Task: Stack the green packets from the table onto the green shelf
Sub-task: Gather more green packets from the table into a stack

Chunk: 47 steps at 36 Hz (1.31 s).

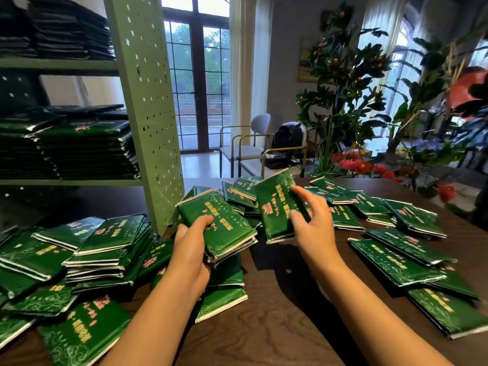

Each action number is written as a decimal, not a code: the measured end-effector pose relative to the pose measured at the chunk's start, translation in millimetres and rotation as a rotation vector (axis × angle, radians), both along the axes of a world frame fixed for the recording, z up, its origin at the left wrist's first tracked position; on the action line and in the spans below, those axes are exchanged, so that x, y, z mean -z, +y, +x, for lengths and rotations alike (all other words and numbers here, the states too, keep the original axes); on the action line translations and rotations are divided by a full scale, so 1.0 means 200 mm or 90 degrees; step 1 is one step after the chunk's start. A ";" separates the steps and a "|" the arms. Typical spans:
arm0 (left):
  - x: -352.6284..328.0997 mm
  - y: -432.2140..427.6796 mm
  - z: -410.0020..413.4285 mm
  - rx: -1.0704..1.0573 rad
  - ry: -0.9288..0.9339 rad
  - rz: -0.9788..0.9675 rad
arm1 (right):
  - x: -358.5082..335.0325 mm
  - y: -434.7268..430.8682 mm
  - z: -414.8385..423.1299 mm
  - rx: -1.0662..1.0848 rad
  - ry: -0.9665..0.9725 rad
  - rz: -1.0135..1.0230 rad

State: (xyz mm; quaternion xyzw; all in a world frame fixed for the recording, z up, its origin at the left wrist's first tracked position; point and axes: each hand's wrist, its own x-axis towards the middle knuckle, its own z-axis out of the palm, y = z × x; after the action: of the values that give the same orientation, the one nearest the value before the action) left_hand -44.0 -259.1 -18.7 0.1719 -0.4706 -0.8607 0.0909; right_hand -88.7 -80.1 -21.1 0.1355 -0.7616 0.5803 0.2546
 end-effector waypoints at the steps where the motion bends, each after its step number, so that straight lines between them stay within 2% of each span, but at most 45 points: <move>1: -0.01 0.01 0.00 0.005 0.006 -0.003 | -0.01 0.00 0.01 -0.010 -0.004 -0.039; 5: 0.01 0.03 0.01 0.026 0.023 -0.030 | -0.04 -0.03 0.03 -0.079 -0.039 -0.148; 9: 0.03 0.02 0.01 0.036 0.033 -0.091 | -0.03 -0.08 0.07 -0.143 -0.047 -0.151; 14: 0.20 -0.03 -0.13 0.042 0.044 -0.051 | -0.02 -0.14 0.13 -0.187 0.001 -0.067; 20: 0.08 0.03 -0.03 0.057 0.049 -0.030 | 0.01 -0.19 0.17 -0.222 -0.005 0.017; 25: 0.03 0.07 0.02 0.025 0.072 -0.037 | 0.04 -0.20 0.16 -0.206 0.038 0.168; 33: 0.03 0.12 0.04 -0.010 0.121 -0.095 | 0.00 -0.14 0.13 -0.200 0.105 0.194; 39: 0.03 0.16 0.06 0.051 0.103 -0.098 | -0.11 -0.02 0.10 -0.092 0.086 0.203; 43: 0.04 0.16 0.06 0.099 0.083 -0.081 | -0.10 0.14 0.09 -0.036 -0.004 0.359; 47: 0.03 0.19 0.09 0.133 0.080 -0.078 | -0.05 0.36 0.09 0.135 -0.113 0.562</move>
State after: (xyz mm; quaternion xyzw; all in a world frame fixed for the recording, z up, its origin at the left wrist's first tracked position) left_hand -26.9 -221.9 -25.4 0.0615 -0.5310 -0.8441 0.0405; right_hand -71.0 -8.0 -12.0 0.1022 -0.9643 0.1808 0.1643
